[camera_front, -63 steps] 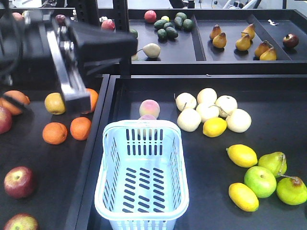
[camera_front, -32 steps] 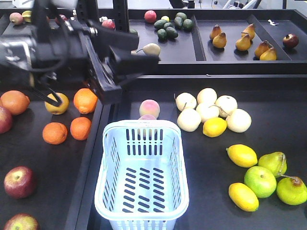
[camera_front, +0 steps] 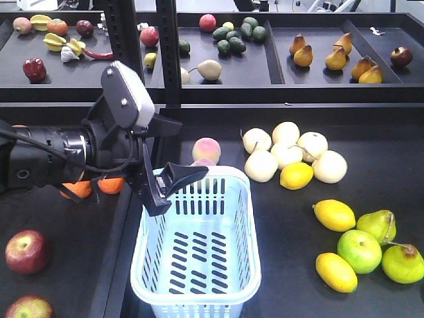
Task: Pick three apples into basket with both arms
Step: 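Lower the left gripper onto the light-blue basket handle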
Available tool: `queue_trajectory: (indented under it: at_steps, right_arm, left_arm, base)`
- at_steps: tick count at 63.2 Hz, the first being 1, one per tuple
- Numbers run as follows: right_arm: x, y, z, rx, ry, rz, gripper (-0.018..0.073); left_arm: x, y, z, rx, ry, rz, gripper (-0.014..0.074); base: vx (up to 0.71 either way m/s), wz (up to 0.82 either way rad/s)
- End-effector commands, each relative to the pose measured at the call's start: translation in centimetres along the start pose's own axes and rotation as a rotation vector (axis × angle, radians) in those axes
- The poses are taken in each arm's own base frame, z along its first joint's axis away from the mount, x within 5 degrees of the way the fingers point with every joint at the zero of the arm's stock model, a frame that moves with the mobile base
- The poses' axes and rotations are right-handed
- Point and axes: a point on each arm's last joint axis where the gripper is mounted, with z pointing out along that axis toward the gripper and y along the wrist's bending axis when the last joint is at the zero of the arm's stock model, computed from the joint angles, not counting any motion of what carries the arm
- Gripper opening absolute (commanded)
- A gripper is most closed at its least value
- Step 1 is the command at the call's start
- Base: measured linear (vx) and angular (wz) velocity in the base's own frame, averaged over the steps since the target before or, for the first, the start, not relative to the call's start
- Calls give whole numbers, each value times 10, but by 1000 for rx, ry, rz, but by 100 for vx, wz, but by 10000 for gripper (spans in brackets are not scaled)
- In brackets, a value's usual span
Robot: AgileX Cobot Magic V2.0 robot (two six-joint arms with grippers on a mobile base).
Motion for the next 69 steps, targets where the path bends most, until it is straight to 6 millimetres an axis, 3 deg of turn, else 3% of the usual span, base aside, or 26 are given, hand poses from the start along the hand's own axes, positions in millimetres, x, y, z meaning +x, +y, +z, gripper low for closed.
queue_trajectory:
  at_steps: [1,9,26,42,69]
  right_arm:
    - [-2,0,0,3,-69,-16,-8]
    - [-2,0,0,3,-69,-16,-8]
    - [-2,0,0,3,-69,-16,-8]
    - [-2,0,0,3,-69,-16,-8]
    - [-2,0,0,3,-69,-16,-8]
  left_arm:
    - [-10,11,-7,-121,4,90,593]
    - [-6,17,-5,-177,30,88,593]
    - [-4,10,-2,-108,19,79,593]
    - [23,1,0,-91,97,86,586]
    - [27,8,2,-159,128,99,586]
  base:
    - [0,0]
    - [0,0]
    - [0,0]
    - [0,0]
    - [0,0]
